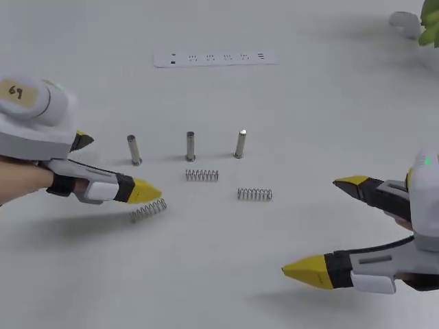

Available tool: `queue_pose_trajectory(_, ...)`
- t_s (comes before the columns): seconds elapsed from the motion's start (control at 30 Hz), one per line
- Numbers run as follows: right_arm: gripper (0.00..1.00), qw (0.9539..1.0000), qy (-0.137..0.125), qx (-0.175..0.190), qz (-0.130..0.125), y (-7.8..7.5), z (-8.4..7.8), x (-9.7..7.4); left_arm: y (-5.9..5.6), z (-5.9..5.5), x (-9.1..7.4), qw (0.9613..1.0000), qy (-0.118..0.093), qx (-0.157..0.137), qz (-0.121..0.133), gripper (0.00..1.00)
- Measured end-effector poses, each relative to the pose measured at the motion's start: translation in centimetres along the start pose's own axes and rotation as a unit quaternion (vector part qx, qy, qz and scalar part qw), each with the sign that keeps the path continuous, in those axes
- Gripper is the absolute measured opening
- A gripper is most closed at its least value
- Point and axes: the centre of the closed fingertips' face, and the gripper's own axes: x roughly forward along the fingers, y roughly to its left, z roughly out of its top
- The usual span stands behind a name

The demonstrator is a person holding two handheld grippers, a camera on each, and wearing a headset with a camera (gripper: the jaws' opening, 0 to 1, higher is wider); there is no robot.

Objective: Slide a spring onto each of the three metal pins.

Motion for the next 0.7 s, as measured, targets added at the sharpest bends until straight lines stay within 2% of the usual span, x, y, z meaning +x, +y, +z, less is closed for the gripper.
queue_pose_trajectory(0.3,1.00,0.9999,-0.010,0.005,-0.002,-0.2,0.5,0.0,0.1,-0.1,-1.0,0.9999,-0.014,0.002,0.001,0.98)
queue_pose_trajectory(0.37,1.00,0.9999,-0.012,0.006,-0.003,-0.3,0.7,0.0,0.4,-0.4,-1.3,0.9998,-0.008,0.007,0.016,0.98)
queue_pose_trajectory(0.43,1.00,0.9999,-0.014,0.004,-0.004,-0.5,0.8,-0.1,0.1,-0.3,-1.4,0.9998,-0.016,0.011,0.008,0.98)
queue_pose_trajectory(0.5,1.00,0.9999,-0.015,0.001,-0.005,-0.6,0.9,-0.1,0.2,-0.7,-1.7,0.9998,-0.012,0.009,0.013,0.98)
queue_pose_trajectory(0.63,1.00,0.9998,-0.019,0.001,-0.006,-0.8,1.2,-0.2,0.3,-0.6,-2.3,0.9994,-0.029,0.001,0.021,0.98)
queue_pose_trajectory(0.7,1.00,0.9998,-0.020,0.000,-0.007,-1.0,1.3,-0.2,0.3,-0.5,-2.7,0.9989,-0.037,0.007,0.029,0.96)
